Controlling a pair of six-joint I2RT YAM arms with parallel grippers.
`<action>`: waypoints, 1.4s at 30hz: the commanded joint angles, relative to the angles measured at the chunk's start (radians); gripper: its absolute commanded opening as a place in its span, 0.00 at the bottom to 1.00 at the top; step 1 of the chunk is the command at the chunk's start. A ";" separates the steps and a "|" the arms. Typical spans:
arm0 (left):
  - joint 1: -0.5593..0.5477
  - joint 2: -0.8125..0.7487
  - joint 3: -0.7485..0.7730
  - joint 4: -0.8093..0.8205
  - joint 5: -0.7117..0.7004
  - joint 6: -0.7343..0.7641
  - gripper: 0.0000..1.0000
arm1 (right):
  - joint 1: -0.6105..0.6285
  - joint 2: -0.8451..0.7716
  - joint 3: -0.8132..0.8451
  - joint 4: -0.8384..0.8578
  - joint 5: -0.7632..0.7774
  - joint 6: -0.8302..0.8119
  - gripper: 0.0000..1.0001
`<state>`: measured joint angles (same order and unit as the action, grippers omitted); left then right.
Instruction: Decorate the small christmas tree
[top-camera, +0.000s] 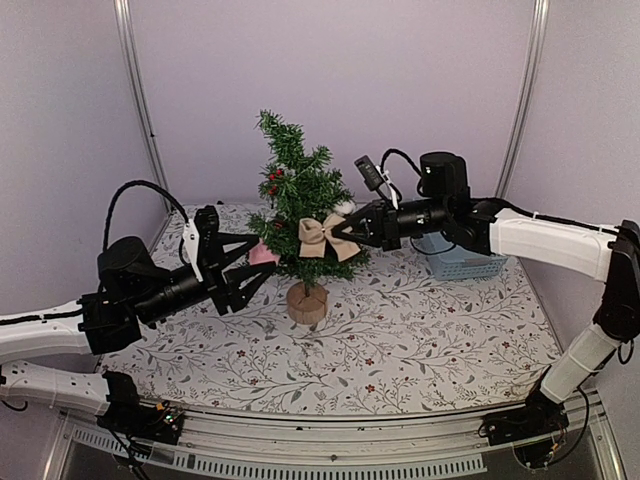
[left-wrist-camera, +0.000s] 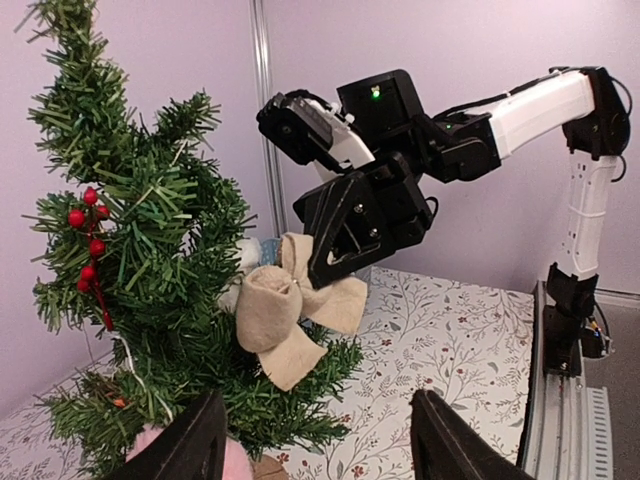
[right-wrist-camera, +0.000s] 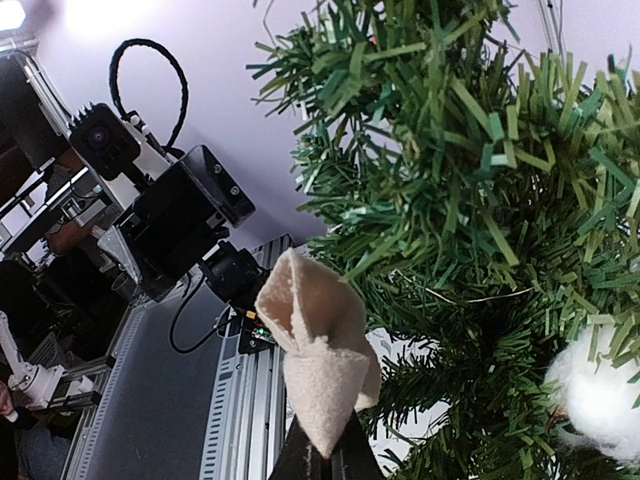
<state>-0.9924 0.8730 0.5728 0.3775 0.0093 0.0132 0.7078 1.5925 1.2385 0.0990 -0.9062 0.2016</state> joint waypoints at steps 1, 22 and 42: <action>0.018 -0.006 -0.023 0.032 0.010 -0.003 0.64 | 0.003 0.019 0.054 0.064 0.011 -0.002 0.00; 0.029 0.002 -0.016 0.017 0.021 0.008 0.64 | -0.004 0.111 0.050 -0.036 0.014 -0.112 0.00; 0.032 0.001 -0.008 -0.004 0.012 0.013 0.64 | -0.025 0.097 0.045 -0.056 0.139 -0.079 0.00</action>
<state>-0.9768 0.8768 0.5598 0.3794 0.0181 0.0151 0.6907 1.7016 1.2991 0.0669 -0.7753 0.1310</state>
